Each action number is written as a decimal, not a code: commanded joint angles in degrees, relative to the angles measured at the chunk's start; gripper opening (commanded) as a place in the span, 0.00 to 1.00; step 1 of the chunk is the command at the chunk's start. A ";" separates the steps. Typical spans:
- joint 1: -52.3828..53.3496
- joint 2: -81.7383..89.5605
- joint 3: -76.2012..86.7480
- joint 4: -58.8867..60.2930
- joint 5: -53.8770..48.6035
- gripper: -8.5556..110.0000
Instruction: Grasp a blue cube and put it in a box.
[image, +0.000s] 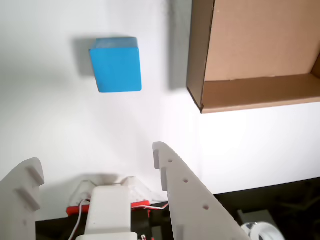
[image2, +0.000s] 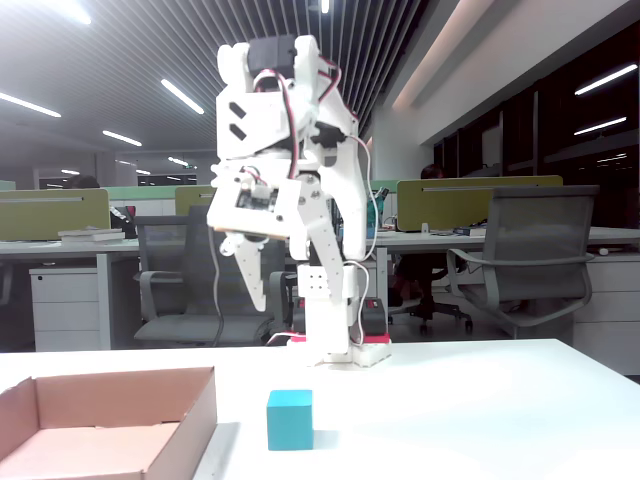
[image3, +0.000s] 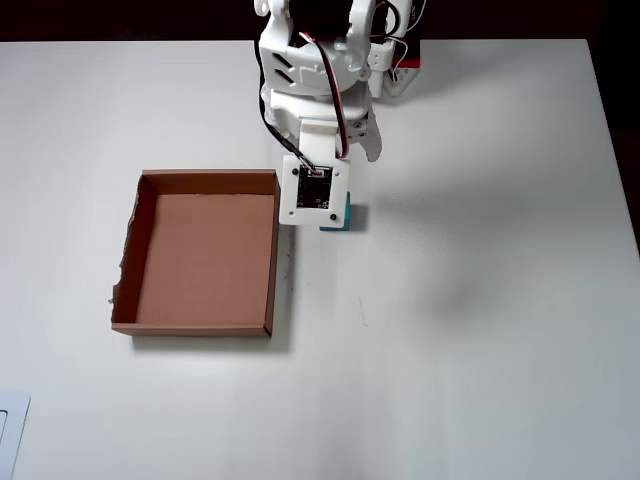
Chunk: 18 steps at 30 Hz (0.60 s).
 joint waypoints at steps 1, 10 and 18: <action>0.35 -0.44 -3.08 -1.41 -1.14 0.32; 2.02 -3.25 3.25 -12.04 -3.87 0.33; 2.37 -5.63 7.73 -18.02 -4.31 0.33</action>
